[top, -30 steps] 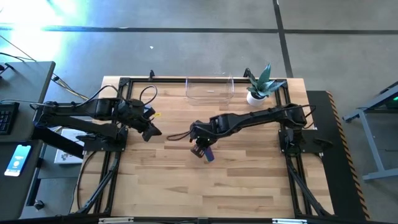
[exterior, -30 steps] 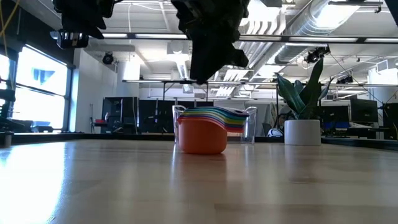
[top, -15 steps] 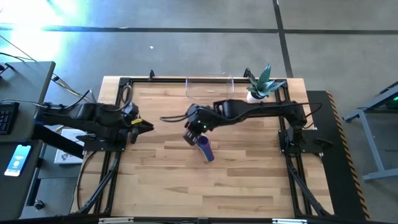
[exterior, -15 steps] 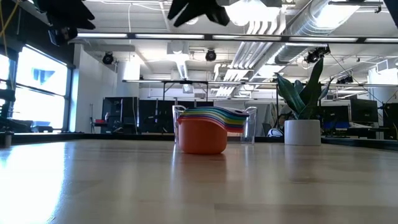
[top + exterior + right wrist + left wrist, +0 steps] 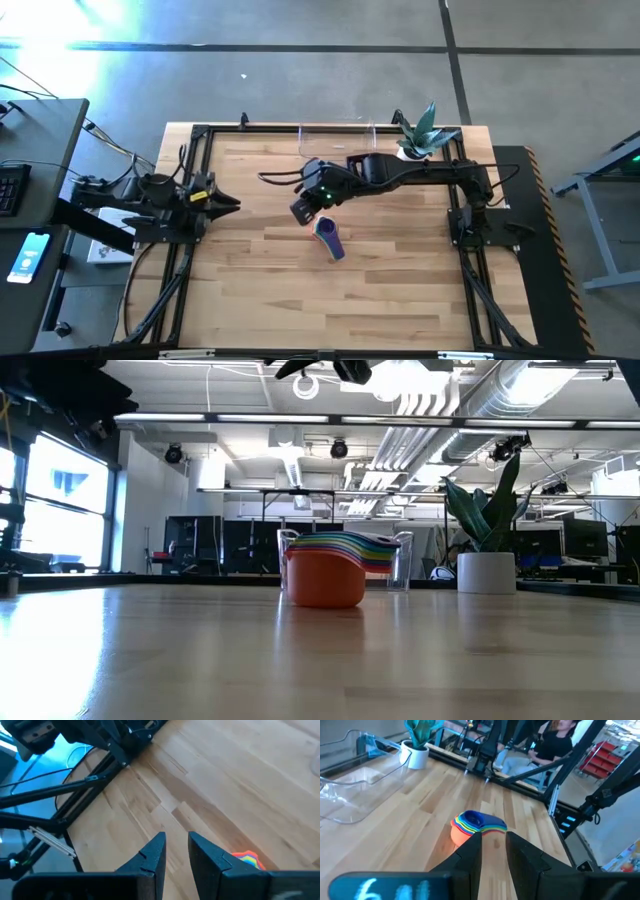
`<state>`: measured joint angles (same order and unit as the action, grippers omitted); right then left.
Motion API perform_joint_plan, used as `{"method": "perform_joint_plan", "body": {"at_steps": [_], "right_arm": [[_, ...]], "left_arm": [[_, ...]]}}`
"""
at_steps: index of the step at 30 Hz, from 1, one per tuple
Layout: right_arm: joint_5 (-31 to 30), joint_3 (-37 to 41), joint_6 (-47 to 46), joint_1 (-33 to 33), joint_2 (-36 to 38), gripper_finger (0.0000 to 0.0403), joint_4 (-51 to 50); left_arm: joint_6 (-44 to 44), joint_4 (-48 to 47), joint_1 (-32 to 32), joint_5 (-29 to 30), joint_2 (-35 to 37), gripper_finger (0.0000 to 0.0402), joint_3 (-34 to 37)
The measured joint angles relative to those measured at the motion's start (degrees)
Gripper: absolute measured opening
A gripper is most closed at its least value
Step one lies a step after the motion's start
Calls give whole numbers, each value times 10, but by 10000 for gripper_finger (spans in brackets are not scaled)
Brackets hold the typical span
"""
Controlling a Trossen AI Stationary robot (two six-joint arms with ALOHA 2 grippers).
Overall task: Nest measuring cups in basket
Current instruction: Put the stacked measuring cups into the transparent bin
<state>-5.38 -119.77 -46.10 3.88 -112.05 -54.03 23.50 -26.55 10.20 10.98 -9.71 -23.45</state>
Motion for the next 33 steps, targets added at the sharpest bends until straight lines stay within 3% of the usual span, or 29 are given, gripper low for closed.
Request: {"method": "perform_joint_plan", "body": {"at_steps": [7,14,22,33], "right_arm": [[5,0,-56,6,0,74,-6],[-2,0,-91,11,0,74,-10],[-4,0,-126,11,0,74,-10],[26,0,-131,14,0,74,-16]], "left_arm": [[-33,2,0,-1,96,78,60],[-75,19,0,4,87,78,75],[-155,73,0,33,92,78,138],[-181,82,0,22,95,78,170]]}}
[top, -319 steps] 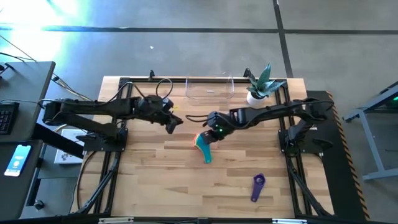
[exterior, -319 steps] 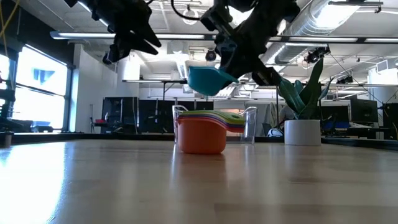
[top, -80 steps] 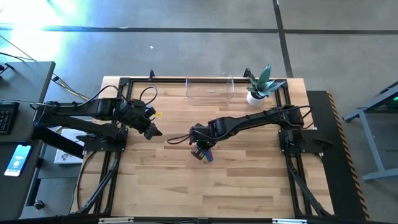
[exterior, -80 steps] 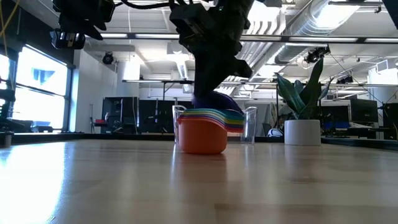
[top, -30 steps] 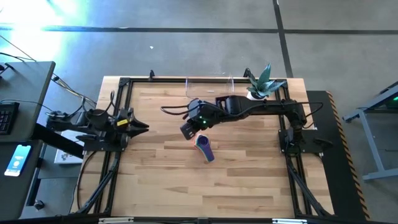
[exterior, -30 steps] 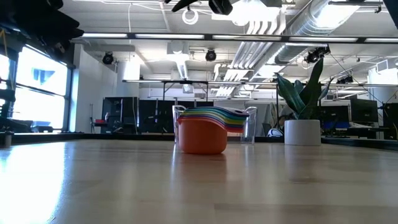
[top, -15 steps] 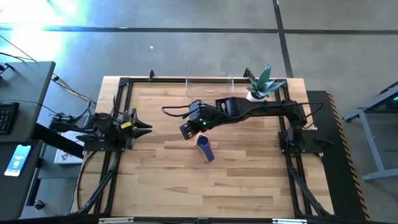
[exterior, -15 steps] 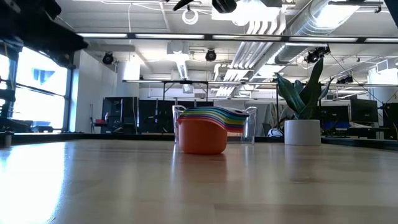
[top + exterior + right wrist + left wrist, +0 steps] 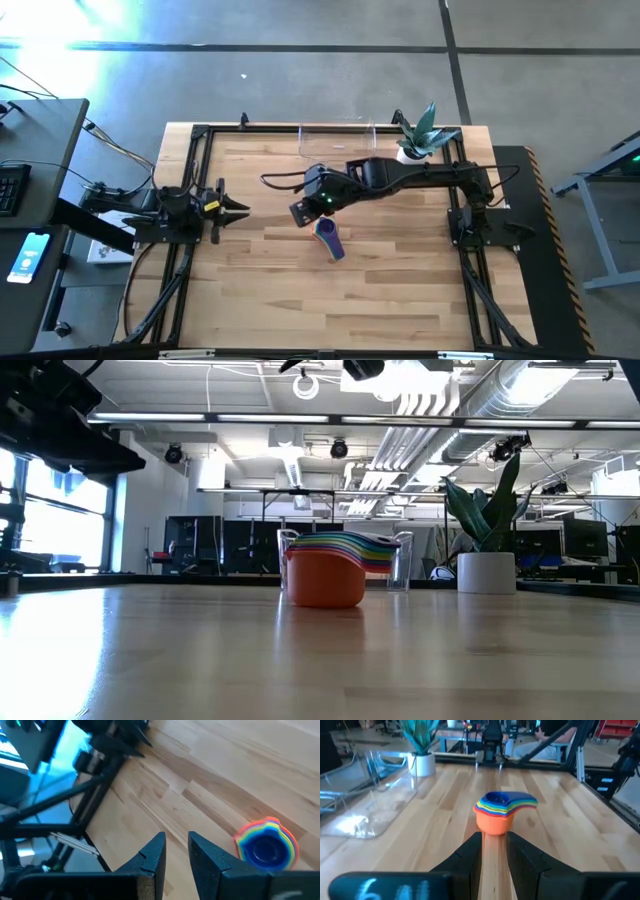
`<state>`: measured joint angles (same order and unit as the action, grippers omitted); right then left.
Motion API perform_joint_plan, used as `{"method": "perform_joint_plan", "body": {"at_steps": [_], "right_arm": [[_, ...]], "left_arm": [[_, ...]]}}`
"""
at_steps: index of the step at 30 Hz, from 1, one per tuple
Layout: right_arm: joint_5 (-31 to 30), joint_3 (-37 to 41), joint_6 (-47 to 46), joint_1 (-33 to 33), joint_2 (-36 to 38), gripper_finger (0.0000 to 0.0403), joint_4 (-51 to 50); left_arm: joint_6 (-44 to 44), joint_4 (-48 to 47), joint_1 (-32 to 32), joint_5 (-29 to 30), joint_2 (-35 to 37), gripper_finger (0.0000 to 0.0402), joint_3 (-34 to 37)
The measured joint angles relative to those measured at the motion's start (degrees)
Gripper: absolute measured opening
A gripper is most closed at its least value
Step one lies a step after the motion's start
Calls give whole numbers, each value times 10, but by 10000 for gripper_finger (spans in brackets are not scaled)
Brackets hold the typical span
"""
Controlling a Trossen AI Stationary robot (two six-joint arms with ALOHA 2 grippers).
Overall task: Nest measuring cups in basket
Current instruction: Put the stacked measuring cups into the transparent bin
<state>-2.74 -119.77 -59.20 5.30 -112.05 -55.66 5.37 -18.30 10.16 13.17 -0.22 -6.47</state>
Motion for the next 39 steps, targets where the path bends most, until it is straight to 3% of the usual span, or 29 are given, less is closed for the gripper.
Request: {"method": "perform_joint_plan", "body": {"at_steps": [9,15,29,39], "right_arm": [[0,-6,11,13,0,74,-159],[-30,-5,-54,25,0,74,-272],[-108,-1,-68,71,-6,74,-281],[-132,-1,-67,95,-56,74,-289]], "left_arm": [[49,-18,0,13,-3,78,-1],[49,-15,0,13,-3,78,-1],[50,-16,0,13,-4,78,-1],[50,-16,0,14,-4,78,-1]]}}
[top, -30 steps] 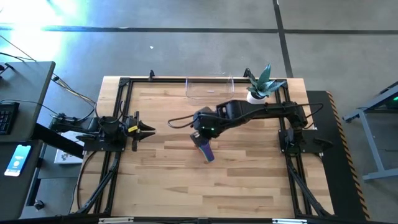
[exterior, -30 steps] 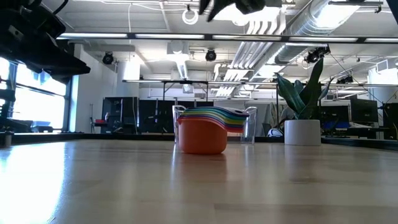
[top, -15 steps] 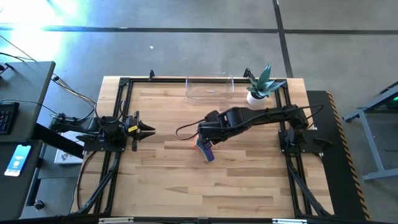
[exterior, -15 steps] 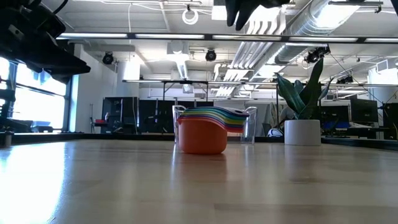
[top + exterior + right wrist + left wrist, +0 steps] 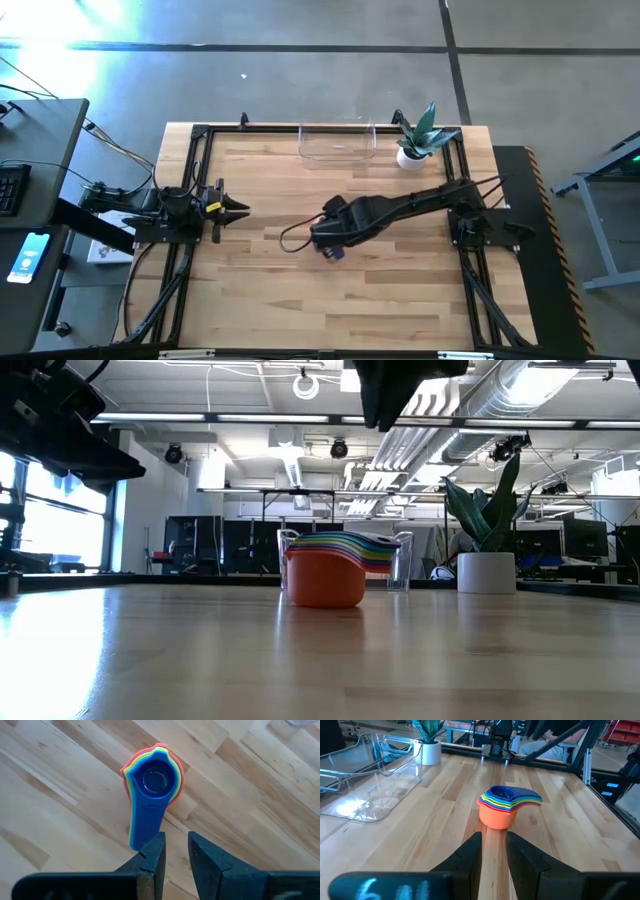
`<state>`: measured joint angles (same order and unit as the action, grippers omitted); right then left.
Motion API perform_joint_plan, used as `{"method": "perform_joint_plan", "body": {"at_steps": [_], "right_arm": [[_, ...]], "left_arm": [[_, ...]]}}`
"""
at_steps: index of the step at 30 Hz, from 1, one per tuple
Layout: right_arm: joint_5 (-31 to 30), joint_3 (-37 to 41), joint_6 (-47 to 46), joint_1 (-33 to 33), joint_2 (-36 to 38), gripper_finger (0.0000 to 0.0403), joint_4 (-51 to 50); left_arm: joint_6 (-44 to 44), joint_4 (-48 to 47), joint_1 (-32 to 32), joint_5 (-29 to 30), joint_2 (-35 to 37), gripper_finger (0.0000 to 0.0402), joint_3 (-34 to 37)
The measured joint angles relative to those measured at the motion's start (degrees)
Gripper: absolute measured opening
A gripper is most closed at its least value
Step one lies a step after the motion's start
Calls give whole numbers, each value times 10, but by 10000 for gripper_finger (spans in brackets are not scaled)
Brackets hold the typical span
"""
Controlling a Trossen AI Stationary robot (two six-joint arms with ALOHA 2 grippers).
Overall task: Nest measuring cups in basket
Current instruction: Put the stacked measuring cups into the transparent bin
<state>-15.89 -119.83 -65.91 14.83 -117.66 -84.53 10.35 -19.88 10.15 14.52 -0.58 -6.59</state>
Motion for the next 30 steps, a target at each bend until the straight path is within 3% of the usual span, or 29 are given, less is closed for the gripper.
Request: {"method": "perform_joint_plan", "body": {"at_steps": [6,14,18,30], "right_arm": [[5,0,3,0,-15,116,21],[4,0,0,11,-17,265,17],[3,21,-22,14,-16,318,25],[16,92,-48,13,-16,365,135]], "left_arm": [[0,0,0,0,0,78,0],[0,0,0,0,0,78,0],[0,0,0,0,0,78,0],[0,0,0,0,0,78,0]]}}
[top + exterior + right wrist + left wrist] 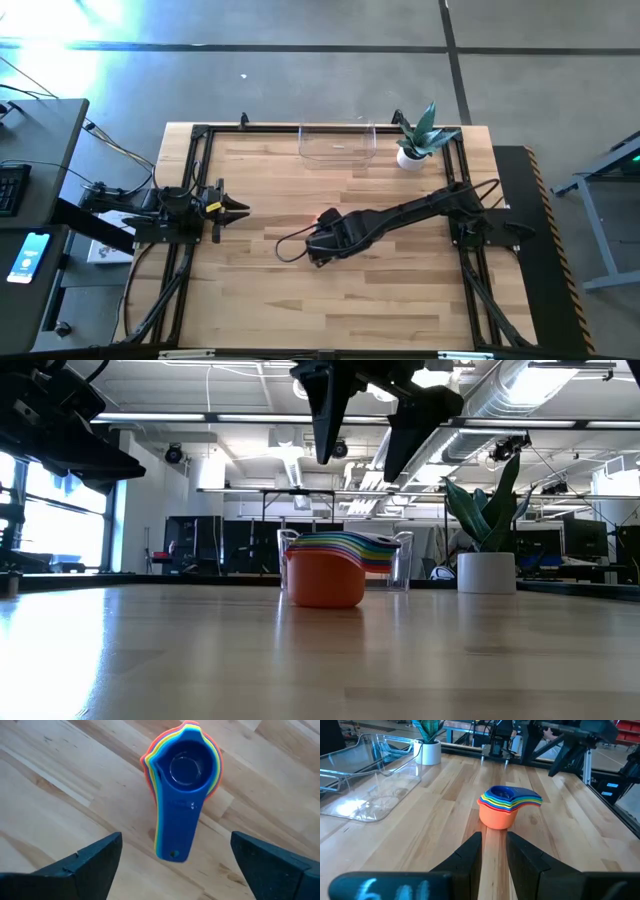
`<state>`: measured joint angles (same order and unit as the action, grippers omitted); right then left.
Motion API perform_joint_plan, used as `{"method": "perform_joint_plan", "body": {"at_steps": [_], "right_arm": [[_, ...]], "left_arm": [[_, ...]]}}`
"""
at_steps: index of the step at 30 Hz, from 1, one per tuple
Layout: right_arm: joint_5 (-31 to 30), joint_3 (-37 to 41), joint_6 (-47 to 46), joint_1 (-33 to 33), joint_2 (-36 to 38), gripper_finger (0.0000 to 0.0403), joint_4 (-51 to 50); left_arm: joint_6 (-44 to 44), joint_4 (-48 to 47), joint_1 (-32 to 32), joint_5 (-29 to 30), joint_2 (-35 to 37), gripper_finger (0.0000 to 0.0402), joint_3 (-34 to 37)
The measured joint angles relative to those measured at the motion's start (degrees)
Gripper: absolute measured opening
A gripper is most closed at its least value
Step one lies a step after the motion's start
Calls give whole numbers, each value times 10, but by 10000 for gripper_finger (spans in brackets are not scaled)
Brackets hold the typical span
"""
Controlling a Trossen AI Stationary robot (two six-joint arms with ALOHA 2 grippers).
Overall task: Nest measuring cups in basket
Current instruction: Put the stacked measuring cups into the transparent bin
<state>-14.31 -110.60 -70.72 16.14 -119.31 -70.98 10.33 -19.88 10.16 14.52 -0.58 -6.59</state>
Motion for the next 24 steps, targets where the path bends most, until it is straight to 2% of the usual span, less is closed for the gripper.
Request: {"method": "perform_joint_plan", "body": {"at_steps": [4,8,14,24], "right_arm": [[5,22,0,-3,0,375,32],[40,64,-12,-9,0,383,84],[47,118,-15,-11,0,386,144],[59,174,-21,-18,0,385,190]], "left_arm": [[0,0,0,0,0,78,0],[0,0,0,0,0,78,0],[0,0,0,0,0,78,0],[0,0,0,0,0,78,0]]}}
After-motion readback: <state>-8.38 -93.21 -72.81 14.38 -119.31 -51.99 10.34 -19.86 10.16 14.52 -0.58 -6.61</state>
